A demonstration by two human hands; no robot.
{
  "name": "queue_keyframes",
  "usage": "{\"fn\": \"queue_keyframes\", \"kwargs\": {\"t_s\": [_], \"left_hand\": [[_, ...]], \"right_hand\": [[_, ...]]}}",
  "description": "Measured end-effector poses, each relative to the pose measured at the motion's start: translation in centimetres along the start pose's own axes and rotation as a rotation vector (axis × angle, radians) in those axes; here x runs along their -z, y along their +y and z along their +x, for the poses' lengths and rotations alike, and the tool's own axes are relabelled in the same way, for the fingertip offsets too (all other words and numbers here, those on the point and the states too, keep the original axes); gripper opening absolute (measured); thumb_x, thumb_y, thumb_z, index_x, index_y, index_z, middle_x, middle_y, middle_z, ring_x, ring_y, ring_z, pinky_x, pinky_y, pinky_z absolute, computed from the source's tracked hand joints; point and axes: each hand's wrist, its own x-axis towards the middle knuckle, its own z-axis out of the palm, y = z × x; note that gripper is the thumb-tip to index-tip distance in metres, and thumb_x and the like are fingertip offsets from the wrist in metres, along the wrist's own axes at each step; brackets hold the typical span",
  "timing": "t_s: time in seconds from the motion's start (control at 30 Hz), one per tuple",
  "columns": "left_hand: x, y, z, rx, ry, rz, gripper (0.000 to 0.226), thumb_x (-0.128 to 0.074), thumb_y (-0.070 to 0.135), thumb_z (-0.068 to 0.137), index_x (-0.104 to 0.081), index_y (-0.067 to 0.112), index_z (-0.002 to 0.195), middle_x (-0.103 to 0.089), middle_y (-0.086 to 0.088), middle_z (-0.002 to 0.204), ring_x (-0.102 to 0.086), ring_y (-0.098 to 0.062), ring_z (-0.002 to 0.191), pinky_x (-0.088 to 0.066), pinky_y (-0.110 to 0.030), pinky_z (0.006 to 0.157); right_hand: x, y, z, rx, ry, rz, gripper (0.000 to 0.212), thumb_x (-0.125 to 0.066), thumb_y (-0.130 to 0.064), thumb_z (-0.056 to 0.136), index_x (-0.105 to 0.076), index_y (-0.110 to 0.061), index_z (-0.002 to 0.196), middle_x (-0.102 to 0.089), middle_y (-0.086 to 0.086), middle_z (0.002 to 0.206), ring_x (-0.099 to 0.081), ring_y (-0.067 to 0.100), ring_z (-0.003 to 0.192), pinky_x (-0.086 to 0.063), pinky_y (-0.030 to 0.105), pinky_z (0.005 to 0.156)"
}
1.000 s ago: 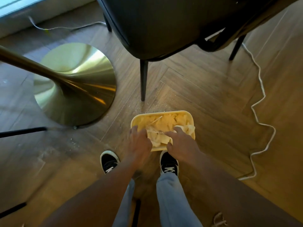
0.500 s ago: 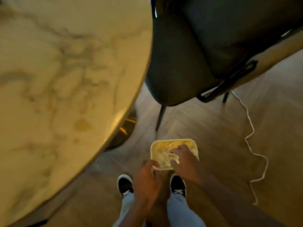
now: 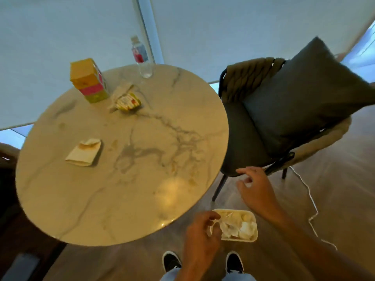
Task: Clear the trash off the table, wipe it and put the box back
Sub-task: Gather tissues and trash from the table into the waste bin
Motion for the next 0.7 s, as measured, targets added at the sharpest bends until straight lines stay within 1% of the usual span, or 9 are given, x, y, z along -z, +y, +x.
{"fn": "queue_keyframes", "kwargs": {"t_s": [0.07, 0.13, 0.2, 0.3, 0.4, 0.47, 0.6, 0.7], "left_hand": [[2.6, 0.7, -0.4, -0.035, 0.045, -0.046, 0.038, -0.062, 0.015, 0.078, -0.063, 0.052, 0.084, -0.065, 0.024, 0.089, -0.06, 0.004, 0.082, -0.043, -0.006, 0.071], [5.6, 1.0, -0.9, -0.067, 0.113, -0.086, 0.041, -0.061, 0.016, 0.074, -0.062, 0.055, 0.086, -0.065, 0.026, 0.088, -0.062, 0.003, 0.074, -0.045, -0.01, 0.068], [8.6, 0.8, -1.1, -0.069, 0.157, -0.117, 0.038, -0.062, 0.014, 0.073, -0.063, 0.049, 0.089, -0.067, 0.026, 0.086, -0.063, 0.0, 0.07, -0.048, -0.013, 0.067], [13.1, 0.4, -1.1, -0.049, 0.175, -0.136, 0.044, -0.066, 0.004, 0.079, -0.064, 0.047, 0.087, -0.067, 0.027, 0.088, -0.064, -0.001, 0.073, -0.05, -0.015, 0.067], [17.2, -0.1, -0.7, -0.035, 0.211, -0.137, 0.032, -0.066, 0.004, 0.08, -0.068, 0.035, 0.076, -0.069, 0.019, 0.085, -0.064, -0.002, 0.076, -0.053, -0.022, 0.072], [19.6, -0.6, -0.2, -0.041, 0.25, -0.134, 0.029, -0.066, 0.005, 0.081, -0.068, 0.033, 0.08, -0.07, 0.017, 0.086, -0.064, -0.001, 0.076, -0.052, -0.023, 0.072], [23.5, -1.5, 1.1, -0.02, 0.284, -0.145, 0.024, -0.066, 0.006, 0.083, -0.068, 0.03, 0.086, -0.069, 0.015, 0.089, -0.061, 0.004, 0.076, -0.048, -0.013, 0.068], [26.0, -2.5, 2.2, -0.002, 0.295, -0.146, 0.025, -0.065, 0.007, 0.084, -0.067, 0.031, 0.088, -0.068, 0.013, 0.093, -0.061, 0.005, 0.077, -0.048, -0.011, 0.067]], "right_hand": [[0.2, -3.3, 0.1, 0.08, -0.016, 0.006, 0.029, -0.064, -0.014, 0.089, -0.061, -0.02, 0.117, -0.046, 0.002, 0.129, -0.056, 0.009, 0.091, -0.039, 0.016, 0.079], [0.1, -6.7, 0.4, 0.162, -0.051, 0.008, 0.026, -0.065, -0.014, 0.088, -0.062, -0.022, 0.113, -0.047, 0.002, 0.123, -0.056, 0.007, 0.083, -0.04, 0.017, 0.079], [-0.2, -10.2, 0.9, 0.209, -0.081, 0.021, 0.025, -0.066, -0.015, 0.087, -0.062, -0.026, 0.11, -0.047, 0.0, 0.12, -0.056, 0.007, 0.084, -0.042, 0.02, 0.08], [-1.2, -14.9, 1.8, 0.255, -0.114, 0.029, 0.024, -0.064, -0.019, 0.089, -0.061, -0.029, 0.11, -0.048, -0.003, 0.121, -0.055, 0.005, 0.087, -0.044, 0.021, 0.083], [-2.5, -18.6, 2.8, 0.292, -0.143, 0.003, 0.023, -0.063, -0.023, 0.09, -0.061, -0.028, 0.113, -0.049, -0.003, 0.124, -0.055, 0.004, 0.085, -0.046, 0.023, 0.086], [-3.5, -20.7, 3.3, 0.307, -0.169, -0.021, 0.023, -0.062, -0.025, 0.091, -0.062, -0.025, 0.114, -0.051, 0.0, 0.124, -0.056, 0.006, 0.082, -0.046, 0.024, 0.086], [-5.6, -23.9, 4.4, 0.315, -0.222, -0.097, 0.026, -0.062, -0.026, 0.091, -0.064, -0.021, 0.116, -0.054, 0.004, 0.125, -0.057, 0.014, 0.091, -0.048, 0.032, 0.092], [-7.2, -25.9, 5.8, 0.335, -0.297, -0.164, 0.027, -0.062, -0.026, 0.091, -0.064, -0.019, 0.117, -0.058, 0.003, 0.123, -0.055, 0.013, 0.097, -0.047, 0.03, 0.09]]}}
